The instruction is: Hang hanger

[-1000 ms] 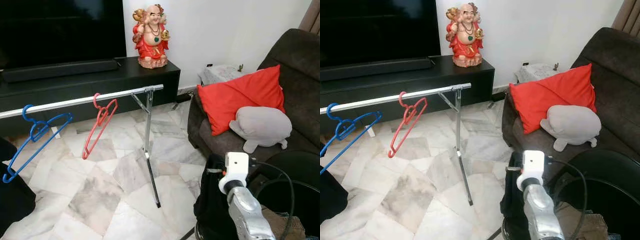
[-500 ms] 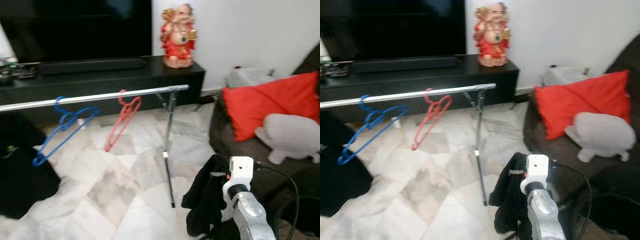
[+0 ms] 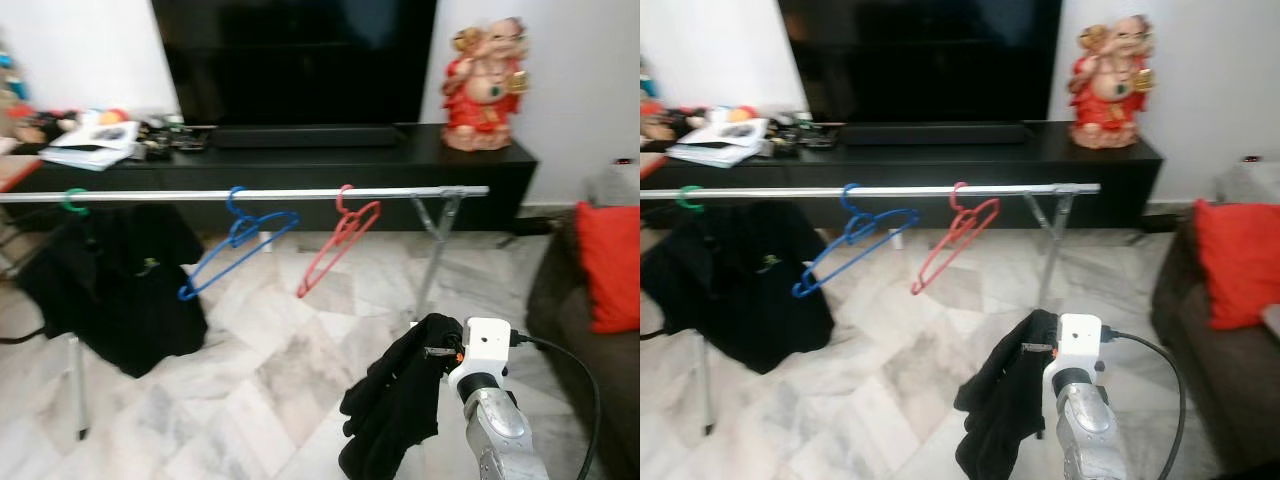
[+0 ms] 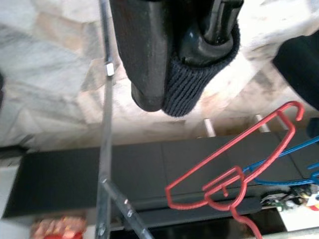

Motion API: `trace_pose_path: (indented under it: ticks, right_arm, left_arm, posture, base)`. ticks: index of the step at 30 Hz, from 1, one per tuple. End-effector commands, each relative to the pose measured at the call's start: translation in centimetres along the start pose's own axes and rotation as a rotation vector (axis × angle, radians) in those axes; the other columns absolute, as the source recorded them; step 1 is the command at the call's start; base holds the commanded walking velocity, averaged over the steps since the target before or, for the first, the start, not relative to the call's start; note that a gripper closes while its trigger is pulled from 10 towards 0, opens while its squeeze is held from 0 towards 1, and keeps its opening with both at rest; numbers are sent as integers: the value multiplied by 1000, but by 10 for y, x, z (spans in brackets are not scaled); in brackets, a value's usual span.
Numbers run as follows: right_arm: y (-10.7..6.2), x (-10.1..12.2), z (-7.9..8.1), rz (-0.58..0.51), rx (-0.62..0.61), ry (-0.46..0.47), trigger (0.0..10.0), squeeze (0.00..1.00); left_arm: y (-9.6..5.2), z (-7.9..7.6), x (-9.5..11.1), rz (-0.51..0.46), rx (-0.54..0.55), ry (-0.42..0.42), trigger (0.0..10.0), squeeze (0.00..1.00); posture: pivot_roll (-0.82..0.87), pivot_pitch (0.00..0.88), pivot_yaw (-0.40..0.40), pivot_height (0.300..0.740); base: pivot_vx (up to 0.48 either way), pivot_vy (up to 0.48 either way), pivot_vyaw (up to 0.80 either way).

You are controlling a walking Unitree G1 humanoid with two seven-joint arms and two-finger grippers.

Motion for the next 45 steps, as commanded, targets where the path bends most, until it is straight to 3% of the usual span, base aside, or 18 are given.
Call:
trace_pose_path:
  ticks: [1, 15, 29, 37, 45]
  right_arm:
    - [2, 7, -6, -30, -34, 15, 10000, 0]
    - [1, -3, -8, 0, -62, 39, 10000, 0]
    - [-8, -38, -26, 132, -145, 53, 10000, 0]
    - [-20, -64, -35, 245, -183, 60, 10000, 0]
    - [-50, -109, -42, 444, -258, 128, 10000, 0]
  left_arm:
    - [0, 1, 0, 2, 3, -8, 10000, 0]
    - [0, -3, 0, 6, 1, -25, 10000, 0]
    - [0, -2, 0, 6, 2, -28, 10000, 0]
    - [0, -2, 0, 5, 5, -28, 10000, 0]
    - [0, -3, 1, 3, 8, -31, 10000, 0]
  posture:
    - [116, 0, 44, 740]
    - [129, 0, 23, 740]
    - [129, 0, 28, 740]
    - [132, 0, 29, 740]
    - [142, 0, 29, 740]
  base:
    - [0, 0, 0]
    - [0, 266, 0]
    - [0, 339, 0]
    - [0, 337, 0]
    - [0, 324, 0]
Point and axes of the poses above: a point about 5 cm out from each wrist's last joint towards the gripper, its own y axis pointing out of the wrist towards the gripper, its own x axis along the axis of the wrist's last joint, z = x × y, the point moved 2 cm from there along y, pointing out of the wrist towards the gripper, and after that the axes turned 1 degree about -y, right-handed, at the moved point
